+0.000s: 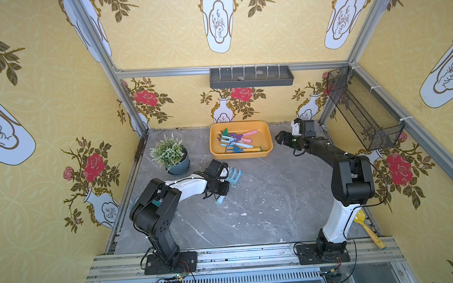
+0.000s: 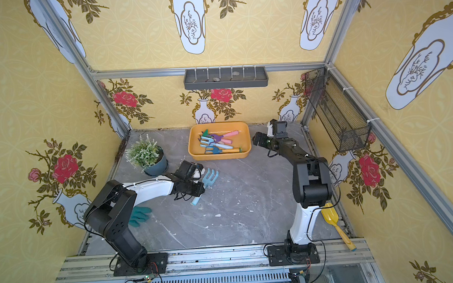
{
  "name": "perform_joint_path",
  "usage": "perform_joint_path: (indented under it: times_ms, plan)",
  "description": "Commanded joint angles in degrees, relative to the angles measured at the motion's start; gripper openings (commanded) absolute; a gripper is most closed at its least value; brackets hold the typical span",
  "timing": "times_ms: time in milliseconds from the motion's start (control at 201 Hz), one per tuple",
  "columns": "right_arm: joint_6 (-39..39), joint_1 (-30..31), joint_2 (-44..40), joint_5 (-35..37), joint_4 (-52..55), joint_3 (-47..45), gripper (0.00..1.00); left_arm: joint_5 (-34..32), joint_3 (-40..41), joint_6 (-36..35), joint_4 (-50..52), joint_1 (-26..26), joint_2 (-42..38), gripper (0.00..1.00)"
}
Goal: Take the hand rake out of the storage box
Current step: Adjust the rake at the center of the board.
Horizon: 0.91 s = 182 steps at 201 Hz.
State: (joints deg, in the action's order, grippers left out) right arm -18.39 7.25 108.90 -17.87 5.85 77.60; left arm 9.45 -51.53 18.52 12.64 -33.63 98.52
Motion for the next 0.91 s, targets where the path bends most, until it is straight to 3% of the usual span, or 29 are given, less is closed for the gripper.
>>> perform_joint_path:
  times_ms: [0,249,493,637,856,901]
  plan:
    - [-2.60,0.14,1.27,-0.94,-0.56,1.71,0.97,-3.44,1.49,9.03,0.04,0.77,-0.63,0.13]
    - [-1.56,1.66,2.96,1.66,0.63,4.47,0.97,-7.02,-1.09,15.56,0.56,3.48,1.62,0.15]
    - [12.60,6.79,3.51,0.14,0.78,8.67,0.97,-9.09,-3.04,17.69,1.17,4.26,2.19,0.31]
    - [23.51,9.19,7.71,-4.92,4.11,15.31,1.00,-9.33,-3.76,16.48,1.65,4.36,1.43,0.55]
    - [43.31,10.71,15.69,-13.52,13.88,28.78,0.88,-8.17,-3.76,13.43,3.24,6.00,-6.56,0.75]
    - [47.22,11.15,16.82,-13.84,15.07,29.58,0.84,-7.84,-3.55,12.01,3.39,6.64,-9.44,0.86]
